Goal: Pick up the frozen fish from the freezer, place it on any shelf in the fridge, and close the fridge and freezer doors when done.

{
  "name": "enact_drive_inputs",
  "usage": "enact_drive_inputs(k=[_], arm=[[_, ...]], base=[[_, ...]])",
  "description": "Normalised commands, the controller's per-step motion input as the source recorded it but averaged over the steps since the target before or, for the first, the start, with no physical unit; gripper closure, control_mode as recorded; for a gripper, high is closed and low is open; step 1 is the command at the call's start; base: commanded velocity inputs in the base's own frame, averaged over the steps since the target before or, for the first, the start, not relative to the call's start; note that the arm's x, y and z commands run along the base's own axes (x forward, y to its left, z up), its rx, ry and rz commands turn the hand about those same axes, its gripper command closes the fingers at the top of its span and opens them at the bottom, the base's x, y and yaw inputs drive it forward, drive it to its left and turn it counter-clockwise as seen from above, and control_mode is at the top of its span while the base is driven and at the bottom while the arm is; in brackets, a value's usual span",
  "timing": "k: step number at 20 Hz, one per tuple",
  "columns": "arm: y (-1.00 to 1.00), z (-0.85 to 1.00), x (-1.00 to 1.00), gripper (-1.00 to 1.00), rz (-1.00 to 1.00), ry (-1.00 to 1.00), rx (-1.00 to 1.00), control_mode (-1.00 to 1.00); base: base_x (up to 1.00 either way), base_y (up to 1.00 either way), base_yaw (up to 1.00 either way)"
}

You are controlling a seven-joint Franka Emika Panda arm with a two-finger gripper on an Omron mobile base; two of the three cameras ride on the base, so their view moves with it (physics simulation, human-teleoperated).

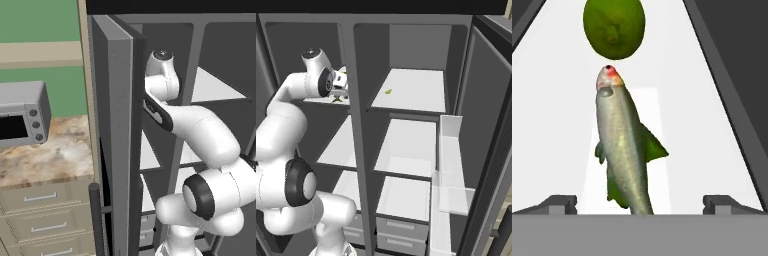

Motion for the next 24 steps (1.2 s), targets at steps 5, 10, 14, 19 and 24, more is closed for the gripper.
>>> enact_drive_inputs(k=[5,10,14,19,24], arm=[[-0.06,-0.34,0.49,-1.0,0.02,0.05,0.0,-1.0],[0.0,-0.36,0.56,-1.0,0.04,0.0,0.0,-1.0],[0.0,-0.64,0.32,1.0,0.04,0.0,0.0,-1.0],[0.0,-0.74,0.0,1.0,0.03,-0.02,0.0,-1.0],[0.0,-0.32,-0.1,1.0,0.0,-0.06,0.0,-1.0]], base=[[0.0,0.0,0.0],[0.0,0.0,0.0],[0.0,0.0,0.0],[0.0,0.0,0.0],[0.0,0.0,0.0]])
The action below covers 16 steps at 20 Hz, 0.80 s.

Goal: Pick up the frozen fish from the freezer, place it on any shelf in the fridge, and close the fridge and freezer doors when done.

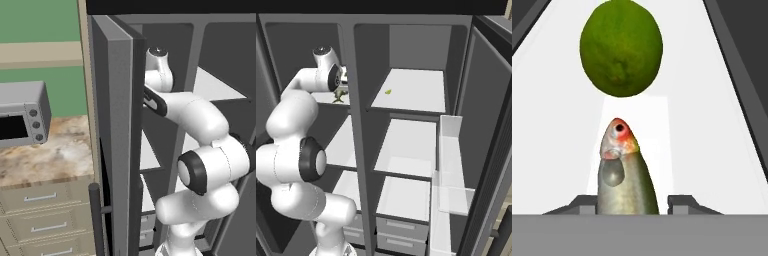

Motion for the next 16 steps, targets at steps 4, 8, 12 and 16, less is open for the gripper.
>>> enact_drive_inputs(k=[4,8,12,16], arm=[[0.0,-0.11,-0.42,1.0,0.0,-0.12,0.0,-1.0],[0.0,0.02,-0.59,1.0,0.0,-0.21,0.07,-1.0],[0.0,0.18,-0.71,1.0,0.0,-0.27,0.07,-1.0],[0.01,0.34,-0.95,1.0,0.0,-0.24,0.05,-1.0]], base=[[0.0,0.0,0.0],[0.0,0.0,0.0],[0.0,0.0,0.0],[0.0,0.0,0.0]])
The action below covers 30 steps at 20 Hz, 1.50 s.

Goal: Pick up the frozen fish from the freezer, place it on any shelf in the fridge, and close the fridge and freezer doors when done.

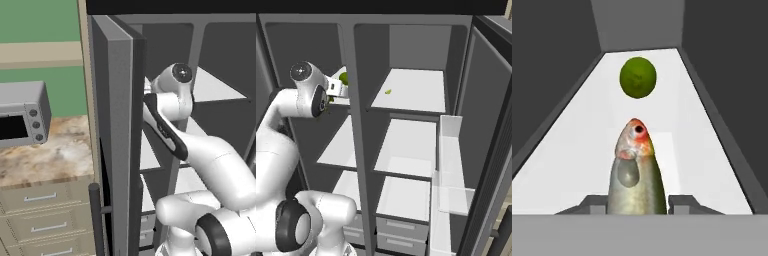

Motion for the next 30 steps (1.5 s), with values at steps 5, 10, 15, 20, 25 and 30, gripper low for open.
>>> enact_drive_inputs(k=[5,10,15,20,25,30], arm=[[0.06,0.52,-1.0,1.0,0.0,-0.16,0.03,-1.0],[0.05,0.37,-1.0,1.0,0.0,-0.02,0.05,-1.0],[-0.03,0.03,-1.0,1.0,0.0,0.06,0.01,-1.0],[-0.28,0.0,-1.0,1.0,-0.01,0.17,0.0,-1.0],[-0.89,0.05,-1.0,1.0,-0.12,0.01,-0.01,-1.0],[-1.0,0.35,-0.91,1.0,-0.23,-0.03,-0.05,-1.0]], base=[[0.0,0.0,0.0],[0.0,0.0,0.0],[0.0,0.0,0.0],[0.0,0.0,0.0],[0.0,0.0,0.0],[0.0,0.0,0.0]])
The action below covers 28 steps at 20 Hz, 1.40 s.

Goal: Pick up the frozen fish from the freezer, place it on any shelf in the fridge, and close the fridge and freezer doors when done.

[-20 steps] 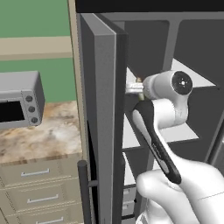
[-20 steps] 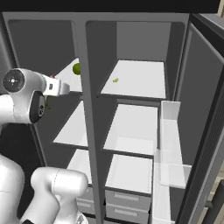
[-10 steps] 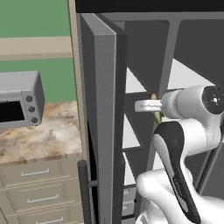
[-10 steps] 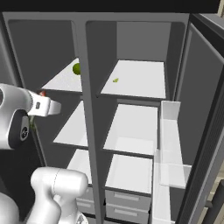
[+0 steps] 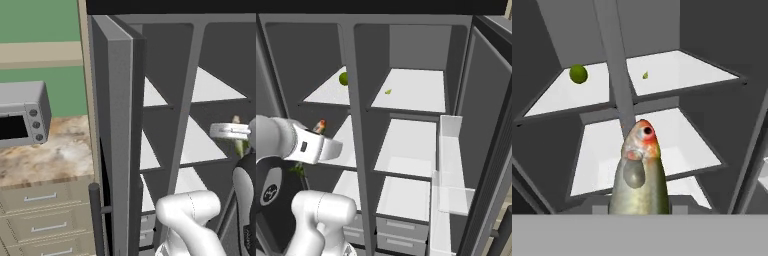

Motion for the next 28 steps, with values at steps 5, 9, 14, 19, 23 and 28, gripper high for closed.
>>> enact_drive_inputs(k=[5,9,14,19,23,28], arm=[[-1.0,0.51,-0.07,1.0,-0.28,0.0,-0.13,-1.0],[-1.0,0.29,0.14,1.0,-0.22,0.0,-0.13,-1.0],[-0.61,-0.23,0.53,1.0,0.08,0.0,-0.08,-1.0],[-0.16,-0.29,0.74,1.0,0.25,-0.02,0.0,-1.0],[-0.27,0.0,0.83,1.0,0.14,0.0,0.0,-1.0],[-0.19,0.09,0.86,1.0,0.02,0.02,0.0,-1.0]], base=[[0.0,0.0,0.0],[0.0,0.0,0.0],[0.0,0.0,0.0],[0.0,0.0,0.0],[0.0,0.0,0.0],[0.0,0.0,0.0]])
